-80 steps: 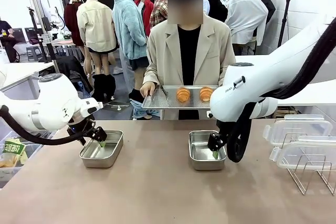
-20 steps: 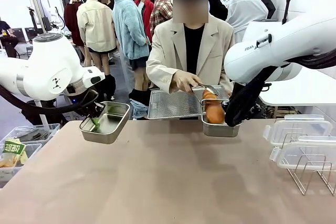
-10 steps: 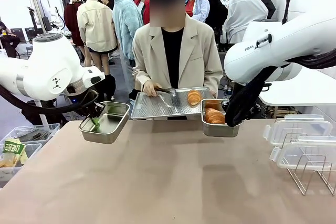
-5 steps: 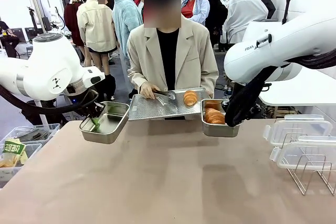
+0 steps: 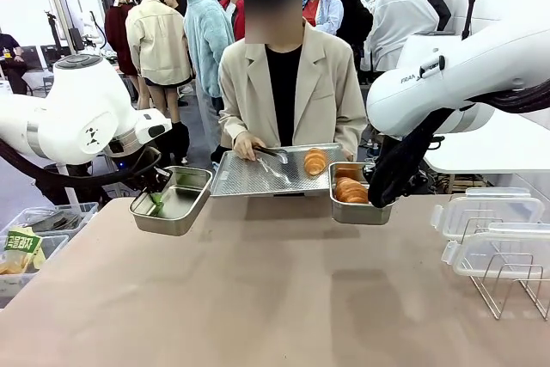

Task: Place the bread in airtight containers.
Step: Once an object is inside an Airtight Container , place the container in the center of the table.

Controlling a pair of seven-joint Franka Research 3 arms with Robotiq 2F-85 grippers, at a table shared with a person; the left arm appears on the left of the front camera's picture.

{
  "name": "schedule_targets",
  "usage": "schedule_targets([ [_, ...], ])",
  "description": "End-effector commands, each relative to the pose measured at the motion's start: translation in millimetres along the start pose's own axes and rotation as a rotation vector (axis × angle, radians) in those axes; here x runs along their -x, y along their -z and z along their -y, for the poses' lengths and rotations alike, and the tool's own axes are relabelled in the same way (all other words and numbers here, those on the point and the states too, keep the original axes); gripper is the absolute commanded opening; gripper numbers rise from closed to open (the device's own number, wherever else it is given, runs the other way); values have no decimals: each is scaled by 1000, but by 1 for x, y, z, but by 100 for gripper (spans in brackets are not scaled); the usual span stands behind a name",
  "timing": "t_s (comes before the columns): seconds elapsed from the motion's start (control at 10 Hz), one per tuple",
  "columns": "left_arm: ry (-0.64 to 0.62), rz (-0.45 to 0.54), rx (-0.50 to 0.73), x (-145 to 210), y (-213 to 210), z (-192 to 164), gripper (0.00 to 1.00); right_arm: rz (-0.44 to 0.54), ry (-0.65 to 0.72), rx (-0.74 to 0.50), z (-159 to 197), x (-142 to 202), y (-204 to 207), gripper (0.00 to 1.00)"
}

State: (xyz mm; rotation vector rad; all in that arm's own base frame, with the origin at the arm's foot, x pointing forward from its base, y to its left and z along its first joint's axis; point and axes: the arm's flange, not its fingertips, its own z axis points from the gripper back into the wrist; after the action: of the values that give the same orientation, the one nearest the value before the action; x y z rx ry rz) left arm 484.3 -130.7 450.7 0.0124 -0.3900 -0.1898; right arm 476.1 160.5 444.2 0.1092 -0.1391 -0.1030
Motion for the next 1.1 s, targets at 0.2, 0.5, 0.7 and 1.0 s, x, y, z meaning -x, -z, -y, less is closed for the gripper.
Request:
schedule_targets([
  [0.2, 13, 18, -1, 2, -3, -2, 0, 16, -12, -7, 2, 3, -2, 0],
  [0.5, 13, 18, -1, 2, -3, -2, 0, 29, 17, 16, -7, 2, 30, 0],
  [0.7, 13, 18, -1, 2, -3, -2, 0, -17, 4, 0, -7, -2, 67, 0],
  [1.0, 13, 18, -1, 2, -3, -2, 0, -45, -45, 0, -6, 4, 117, 0],
])
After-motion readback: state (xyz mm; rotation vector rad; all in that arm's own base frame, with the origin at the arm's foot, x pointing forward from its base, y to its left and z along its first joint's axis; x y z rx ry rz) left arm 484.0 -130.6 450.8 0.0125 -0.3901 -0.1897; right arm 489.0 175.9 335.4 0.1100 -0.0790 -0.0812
